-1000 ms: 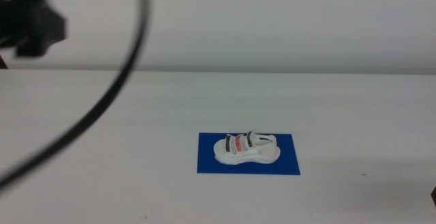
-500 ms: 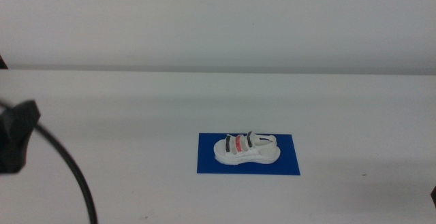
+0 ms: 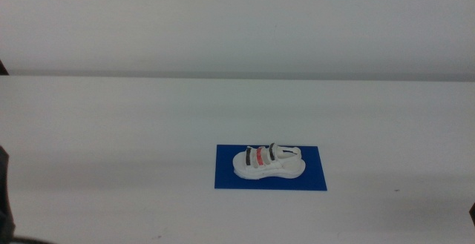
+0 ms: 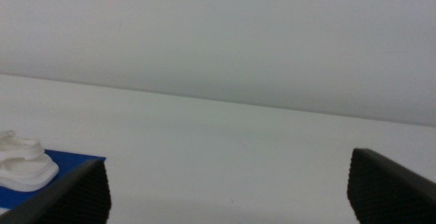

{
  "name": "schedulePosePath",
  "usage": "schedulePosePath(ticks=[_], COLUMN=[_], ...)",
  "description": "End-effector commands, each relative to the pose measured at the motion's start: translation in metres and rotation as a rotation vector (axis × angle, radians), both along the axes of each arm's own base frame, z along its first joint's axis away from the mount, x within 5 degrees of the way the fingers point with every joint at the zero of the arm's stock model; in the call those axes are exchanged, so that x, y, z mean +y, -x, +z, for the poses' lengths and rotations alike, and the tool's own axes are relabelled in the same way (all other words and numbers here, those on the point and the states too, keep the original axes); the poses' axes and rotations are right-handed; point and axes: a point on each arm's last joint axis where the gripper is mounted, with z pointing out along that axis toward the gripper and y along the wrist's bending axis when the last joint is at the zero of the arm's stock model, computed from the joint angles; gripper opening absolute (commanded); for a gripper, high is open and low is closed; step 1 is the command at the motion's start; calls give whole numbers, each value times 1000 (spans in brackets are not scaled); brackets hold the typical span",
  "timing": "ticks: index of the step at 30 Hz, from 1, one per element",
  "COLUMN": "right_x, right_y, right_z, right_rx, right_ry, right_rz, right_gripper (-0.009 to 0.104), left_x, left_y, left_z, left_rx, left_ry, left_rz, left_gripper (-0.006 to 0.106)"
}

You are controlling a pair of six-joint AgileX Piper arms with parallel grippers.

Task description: Use one arm to grab the shoe from the table and place it on the mat.

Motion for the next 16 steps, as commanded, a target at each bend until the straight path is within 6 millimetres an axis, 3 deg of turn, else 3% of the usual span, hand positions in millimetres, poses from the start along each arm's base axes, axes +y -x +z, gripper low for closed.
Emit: schedulePosePath(ticks=[1,8,16], right_x=[0,0,0], right_y=[1,1,1], right_z=[-12,-12,-12], right_rx=[-2,-2,-2], right_ry=[1,1,1], right_rz=[0,0,0], right_gripper=[93,93,93], left_x=[0,0,0], left_y=[4,13,13], left_z=[-7,-40,-43], left_rx=[-12,110,147], left_ry=[-6,15,19], left_rz=[2,16,18], left_gripper=[94,94,94])
